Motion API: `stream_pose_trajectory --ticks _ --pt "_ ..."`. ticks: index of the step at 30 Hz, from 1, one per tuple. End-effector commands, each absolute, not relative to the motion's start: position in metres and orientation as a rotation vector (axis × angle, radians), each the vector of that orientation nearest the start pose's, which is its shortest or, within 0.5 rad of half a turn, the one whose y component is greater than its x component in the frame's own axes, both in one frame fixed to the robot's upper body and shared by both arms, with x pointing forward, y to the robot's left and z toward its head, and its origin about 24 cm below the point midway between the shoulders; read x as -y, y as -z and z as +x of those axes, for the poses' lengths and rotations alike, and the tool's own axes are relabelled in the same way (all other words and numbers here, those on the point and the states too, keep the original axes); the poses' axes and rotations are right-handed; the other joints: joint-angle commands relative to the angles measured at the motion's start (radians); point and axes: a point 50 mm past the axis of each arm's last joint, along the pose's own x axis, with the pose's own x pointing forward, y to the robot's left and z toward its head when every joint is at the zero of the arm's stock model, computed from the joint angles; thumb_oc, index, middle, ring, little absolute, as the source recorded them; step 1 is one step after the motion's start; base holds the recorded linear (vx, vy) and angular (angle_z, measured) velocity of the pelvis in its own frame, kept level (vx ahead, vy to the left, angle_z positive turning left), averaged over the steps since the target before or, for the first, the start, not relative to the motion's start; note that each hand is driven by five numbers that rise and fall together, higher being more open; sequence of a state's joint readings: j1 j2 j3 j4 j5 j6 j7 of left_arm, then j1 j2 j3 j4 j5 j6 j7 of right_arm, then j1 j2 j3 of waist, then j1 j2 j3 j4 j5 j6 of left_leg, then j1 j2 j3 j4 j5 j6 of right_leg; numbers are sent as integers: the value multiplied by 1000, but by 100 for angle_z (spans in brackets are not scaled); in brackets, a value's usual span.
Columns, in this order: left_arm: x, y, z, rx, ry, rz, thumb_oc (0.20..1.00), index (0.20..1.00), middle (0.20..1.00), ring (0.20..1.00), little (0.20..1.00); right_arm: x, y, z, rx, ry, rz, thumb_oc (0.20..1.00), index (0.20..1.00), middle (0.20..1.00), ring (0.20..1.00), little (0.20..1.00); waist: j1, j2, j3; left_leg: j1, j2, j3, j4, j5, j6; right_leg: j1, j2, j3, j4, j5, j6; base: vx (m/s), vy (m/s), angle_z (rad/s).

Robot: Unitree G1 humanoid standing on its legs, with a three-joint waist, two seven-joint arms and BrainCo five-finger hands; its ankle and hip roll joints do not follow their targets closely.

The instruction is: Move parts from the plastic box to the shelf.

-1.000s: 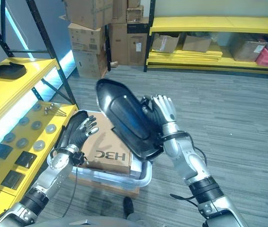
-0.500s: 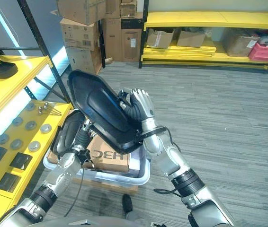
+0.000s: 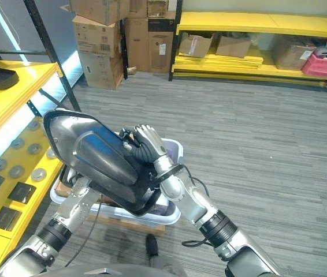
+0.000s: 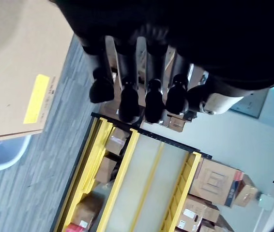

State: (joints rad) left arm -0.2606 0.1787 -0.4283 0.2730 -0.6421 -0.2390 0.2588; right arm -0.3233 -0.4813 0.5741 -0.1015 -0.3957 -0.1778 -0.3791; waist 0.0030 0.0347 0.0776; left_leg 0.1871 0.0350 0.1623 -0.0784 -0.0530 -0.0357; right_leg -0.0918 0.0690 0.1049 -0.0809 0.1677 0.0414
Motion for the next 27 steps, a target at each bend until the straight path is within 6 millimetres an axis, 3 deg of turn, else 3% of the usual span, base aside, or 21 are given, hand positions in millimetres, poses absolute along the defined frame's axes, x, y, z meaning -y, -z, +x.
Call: stream_pose_trajectory --ticks 1,4,5,7,9,10,12,14,18,19,22,24,27 --pt "-110 -74 294 179 78 -343 200 200 200 200 200 87 -158 257 841 -223 -571 200 200 200 200 200 24 -15 -30 -40 8 -48 63 -69 -24 120 -46 -2 193 -348 113 -19 -66 18" --pt "-144 -82 279 263 -6 -266 200 200 200 200 200 86 -162 253 846 -277 -514 200 200 200 200 200 69 -13 -6 -71 8 -85 96 -69 -29 108 -52 -22 213 -358 104 -34 -100 19" --pt "-145 -82 279 262 -7 -265 200 200 200 200 200 86 -162 253 845 -278 -514 200 200 200 200 200 67 -14 -7 -73 8 -87 98 -70 -29 108 -53 -23 214 -359 104 -80 -104 40" --pt "-166 -84 267 298 -77 -221 200 200 200 200 200 84 -166 251 841 -324 -459 200 200 200 200 200 122 -14 21 -111 9 -148 106 -48 -40 96 -63 -55 218 -364 93 -80 -85 65" --pt "-170 -84 263 304 -91 -210 200 200 200 200 200 84 -166 251 835 -331 -448 200 200 200 200 200 127 -16 25 -124 8 -172 107 -44 -44 94 -69 -74 222 -368 90 -80 -70 77" --pt "-176 -86 259 322 -98 -166 200 200 200 200 200 88 -168 252 835 -322 -423 200 200 200 200 200 151 -21 42 -175 6 -222 120 -21 -60 82 -86 -128 231 -375 87 -93 -83 103" --pt "-177 -87 258 330 -99 -156 200 200 200 200 200 91 -167 253 823 -315 -422 200 200 200 200 200 148 -24 44 -194 7 -229 126 -25 -64 84 -96 -158 237 -390 86 -52 -46 153" --pt "-177 -89 257 349 -87 -141 200 200 200 200 200 97 -165 256 800 -307 -441 200 200 200 200 200 136 -26 48 -220 28 -159 137 -19 -63 95 -117 -217 243 -403 86 5 8 167" --pt "-178 -92 253 368 -65 -117 200 200 200 200 200 109 -162 259 769 -266 -438 200 200 200 200 200 123 -14 43 -232 107 101 119 22 -74 136 -169 -379 214 -386 95 25 83 205" --pt "-178 -92 253 369 -63 -100 200 200 200 200 200 112 -161 260 761 -249 -423 200 200 200 200 200 125 -6 39 -225 130 193 106 41 -80 162 -190 -452 195 -375 106 44 105 243" --pt "-179 -96 254 380 -56 -76 200 200 200 200 200 113 -162 261 762 -236 -413 200 200 200 200 200 126 0 32 -223 133 235 98 46 -81 190 -211 -509 176 -363 117 77 132 198" --pt "-181 -94 252 373 -60 -33 200 200 200 200 200 113 -163 259 773 -234 -419 200 200 200 200 200 125 6 19 -224 106 217 105 32 -73 222 -241 -534 170 -357 132 226 242 91" --pt "-181 -95 252 375 -45 -8 200 200 200 200 200 109 -167 257 800 -237 -441 200 200 200 200 200 128 1 4 -211 36 171 120 -25 -50 253 -334 -537 221 -339 150 257 305 77"
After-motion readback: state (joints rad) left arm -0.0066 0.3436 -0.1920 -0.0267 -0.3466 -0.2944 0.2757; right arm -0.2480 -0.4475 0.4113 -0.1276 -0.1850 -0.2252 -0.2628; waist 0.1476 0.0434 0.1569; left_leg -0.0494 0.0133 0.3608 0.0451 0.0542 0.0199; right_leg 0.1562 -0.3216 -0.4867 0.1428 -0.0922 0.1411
